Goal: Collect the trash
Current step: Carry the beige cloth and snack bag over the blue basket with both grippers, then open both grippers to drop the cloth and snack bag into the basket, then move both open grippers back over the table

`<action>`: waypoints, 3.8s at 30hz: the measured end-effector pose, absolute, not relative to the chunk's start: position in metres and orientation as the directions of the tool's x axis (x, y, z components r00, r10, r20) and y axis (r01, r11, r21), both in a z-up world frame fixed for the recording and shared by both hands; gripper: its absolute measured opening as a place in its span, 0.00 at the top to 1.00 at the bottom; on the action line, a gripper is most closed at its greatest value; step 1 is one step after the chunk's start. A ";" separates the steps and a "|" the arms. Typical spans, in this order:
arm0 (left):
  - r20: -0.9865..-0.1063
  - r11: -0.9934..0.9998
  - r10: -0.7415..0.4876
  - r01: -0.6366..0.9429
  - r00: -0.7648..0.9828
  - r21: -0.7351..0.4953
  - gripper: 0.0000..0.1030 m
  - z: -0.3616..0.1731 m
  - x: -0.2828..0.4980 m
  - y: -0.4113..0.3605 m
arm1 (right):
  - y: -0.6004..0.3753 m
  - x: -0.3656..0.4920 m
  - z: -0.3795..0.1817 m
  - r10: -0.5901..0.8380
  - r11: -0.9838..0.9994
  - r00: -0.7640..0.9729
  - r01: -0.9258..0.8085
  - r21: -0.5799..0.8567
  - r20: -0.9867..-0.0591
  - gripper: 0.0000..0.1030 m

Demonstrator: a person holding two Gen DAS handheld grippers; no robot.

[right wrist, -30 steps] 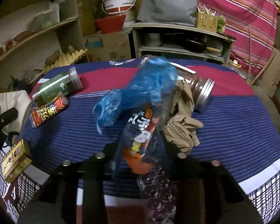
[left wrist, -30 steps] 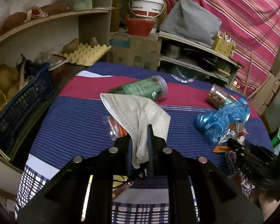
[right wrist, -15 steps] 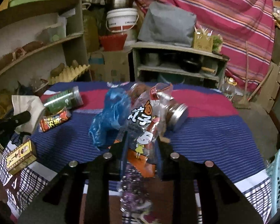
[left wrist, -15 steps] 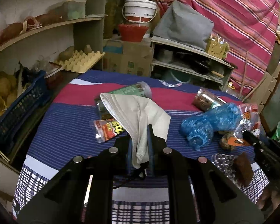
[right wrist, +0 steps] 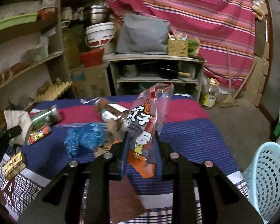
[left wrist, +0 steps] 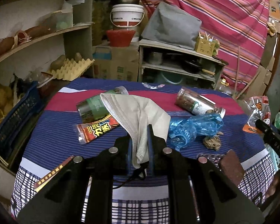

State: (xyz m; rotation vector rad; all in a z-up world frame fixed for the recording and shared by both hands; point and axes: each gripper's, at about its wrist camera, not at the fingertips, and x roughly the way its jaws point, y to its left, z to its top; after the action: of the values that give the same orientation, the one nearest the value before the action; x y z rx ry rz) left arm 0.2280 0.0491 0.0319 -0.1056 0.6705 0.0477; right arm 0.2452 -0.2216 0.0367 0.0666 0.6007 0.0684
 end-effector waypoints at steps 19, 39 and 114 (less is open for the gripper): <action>-0.593 0.995 -0.090 0.043 0.800 -0.093 0.88 0.051 0.225 -0.038 | -0.323 0.205 0.048 0.086 0.996 0.809 -0.049 0.079 -0.581 0.76; -0.587 0.922 -0.362 0.371 0.724 -0.110 0.88 0.041 0.198 -0.215 | -0.478 0.128 0.020 -0.096 0.976 0.788 0.193 0.096 -0.609 0.76; -0.470 0.991 -0.099 0.131 0.877 0.036 0.05 0.053 0.224 -0.167 | -0.444 0.159 -0.010 -0.219 0.945 0.739 0.322 0.048 -0.637 0.15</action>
State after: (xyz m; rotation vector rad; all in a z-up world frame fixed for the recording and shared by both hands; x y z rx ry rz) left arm 0.2242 -0.1675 0.0534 0.0670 0.4867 -0.1201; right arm 0.1594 -0.4438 -0.0101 0.1593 0.6770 -0.2983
